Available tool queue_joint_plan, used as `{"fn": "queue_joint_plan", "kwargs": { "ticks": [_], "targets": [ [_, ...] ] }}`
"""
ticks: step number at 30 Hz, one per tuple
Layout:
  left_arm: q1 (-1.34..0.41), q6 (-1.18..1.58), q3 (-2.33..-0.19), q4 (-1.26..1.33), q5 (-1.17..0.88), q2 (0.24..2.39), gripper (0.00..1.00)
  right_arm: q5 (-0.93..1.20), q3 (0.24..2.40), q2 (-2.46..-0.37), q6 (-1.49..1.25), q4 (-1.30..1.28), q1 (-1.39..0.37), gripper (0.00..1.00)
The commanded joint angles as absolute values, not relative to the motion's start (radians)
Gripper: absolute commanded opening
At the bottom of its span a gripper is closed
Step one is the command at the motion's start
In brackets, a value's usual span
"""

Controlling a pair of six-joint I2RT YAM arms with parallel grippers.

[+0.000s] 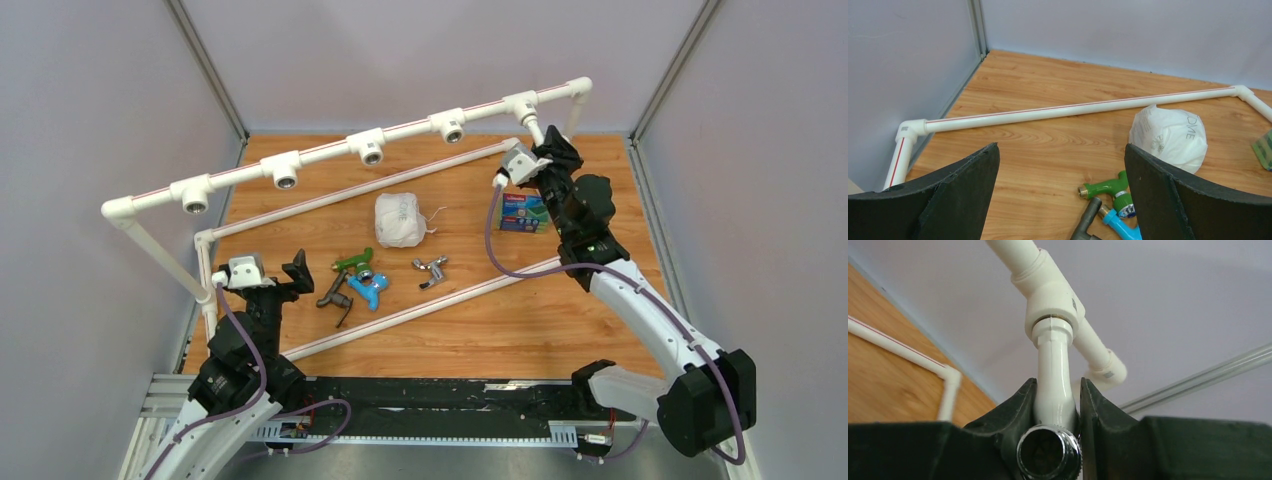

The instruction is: Install the water faucets

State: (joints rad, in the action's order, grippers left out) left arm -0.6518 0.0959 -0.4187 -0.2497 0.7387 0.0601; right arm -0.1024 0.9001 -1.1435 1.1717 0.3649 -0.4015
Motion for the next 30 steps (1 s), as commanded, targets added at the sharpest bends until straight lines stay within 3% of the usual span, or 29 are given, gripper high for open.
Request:
{"fn": "queue_joint_plan", "kwargs": {
  "ticks": [1,7,12,14,19,21,26,30],
  "targets": [
    [-0.644,0.083,-0.43,-0.227,0.732,0.069,1.0,-0.057,0.925,-1.118,0.433,0.446,-0.399,0.0],
    [-0.646,0.084,-0.431,-0.225,0.729,0.08,1.0,-0.224,0.763,-1.072,-0.572,0.843,-0.394,0.0],
    [-0.646,0.086,-0.433,-0.23,0.723,0.081,1.0,-0.516,0.664,-1.11,-1.445,0.9,-0.393,0.0],
    [-0.644,0.086,-0.433,-0.23,0.723,0.081,1.0,-0.546,0.655,-1.152,-1.645,0.952,-0.393,0.0],
    [-0.644,0.087,-0.434,-0.235,0.723,0.083,1.0,-0.476,0.75,-1.215,-1.505,0.974,-0.394,0.0],
    [-0.644,0.089,-0.436,-0.238,0.729,0.08,1.0,-0.405,0.773,-1.218,-1.413,0.977,-0.393,0.07],
    [-0.644,0.087,-0.436,-0.238,0.73,0.077,1.0,-0.31,0.782,-1.138,-1.091,0.919,-0.377,0.44],
    [-0.644,0.087,-0.434,-0.236,0.727,0.078,1.0,-0.31,0.799,-1.027,-0.675,0.792,-0.371,0.63]
  ]
}}
